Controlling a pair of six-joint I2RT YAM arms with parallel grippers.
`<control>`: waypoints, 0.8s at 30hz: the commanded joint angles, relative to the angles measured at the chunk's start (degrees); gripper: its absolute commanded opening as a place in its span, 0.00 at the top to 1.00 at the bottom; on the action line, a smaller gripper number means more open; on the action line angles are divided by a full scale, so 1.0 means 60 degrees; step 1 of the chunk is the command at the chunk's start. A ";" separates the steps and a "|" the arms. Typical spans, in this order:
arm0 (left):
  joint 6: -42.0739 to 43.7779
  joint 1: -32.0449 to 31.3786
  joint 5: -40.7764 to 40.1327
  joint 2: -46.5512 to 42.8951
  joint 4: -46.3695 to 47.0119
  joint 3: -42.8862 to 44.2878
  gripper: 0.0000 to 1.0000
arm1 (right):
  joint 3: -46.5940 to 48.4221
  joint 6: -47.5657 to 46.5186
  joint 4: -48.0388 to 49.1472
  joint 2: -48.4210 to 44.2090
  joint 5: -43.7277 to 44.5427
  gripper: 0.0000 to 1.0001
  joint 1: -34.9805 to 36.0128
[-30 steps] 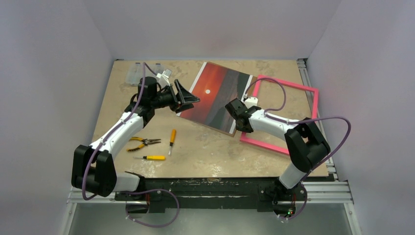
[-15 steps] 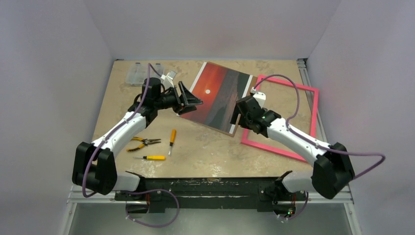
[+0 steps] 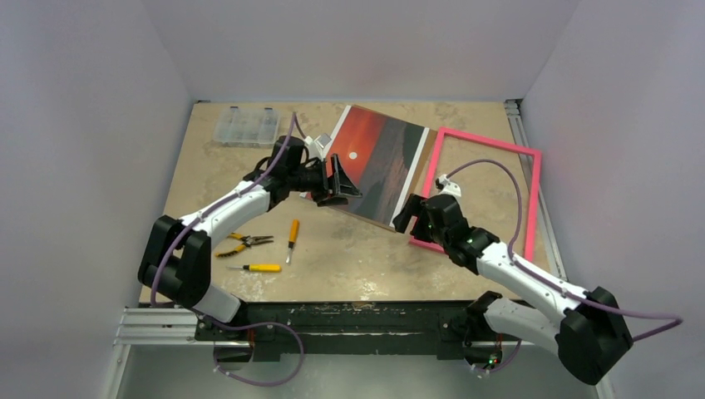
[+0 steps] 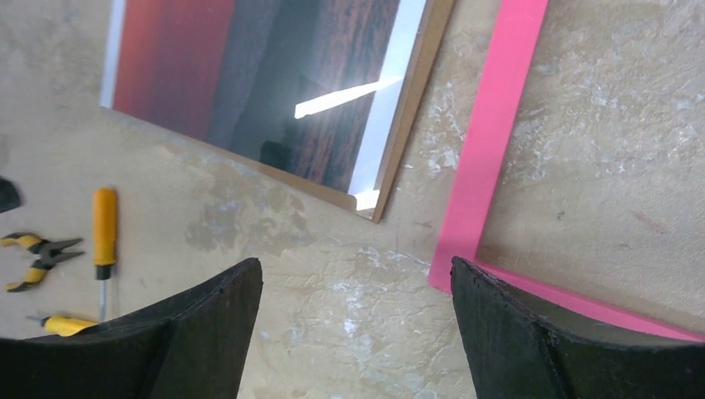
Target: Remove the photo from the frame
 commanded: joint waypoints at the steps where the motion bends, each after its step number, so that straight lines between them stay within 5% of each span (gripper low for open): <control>1: 0.1457 -0.0162 -0.0508 0.0194 -0.0619 0.0599 0.32 | -0.0132 -0.0134 0.0590 -0.1029 0.0345 0.19 -0.0029; 7: 0.1773 -0.0185 -0.1252 0.0407 -0.0915 0.0625 0.32 | 0.0283 -0.1414 -0.0684 -0.1823 0.1479 0.17 -0.0361; 12: 0.1512 -0.0185 -0.1393 0.0648 -0.1255 0.1077 0.32 | 0.0608 -0.1945 -0.0561 -0.1821 0.0557 0.15 -0.1473; 24: 0.1353 -0.0111 -0.1277 0.3816 -0.2485 0.4381 0.35 | 0.2535 -0.2444 0.1020 0.1700 -0.2064 0.20 -0.3116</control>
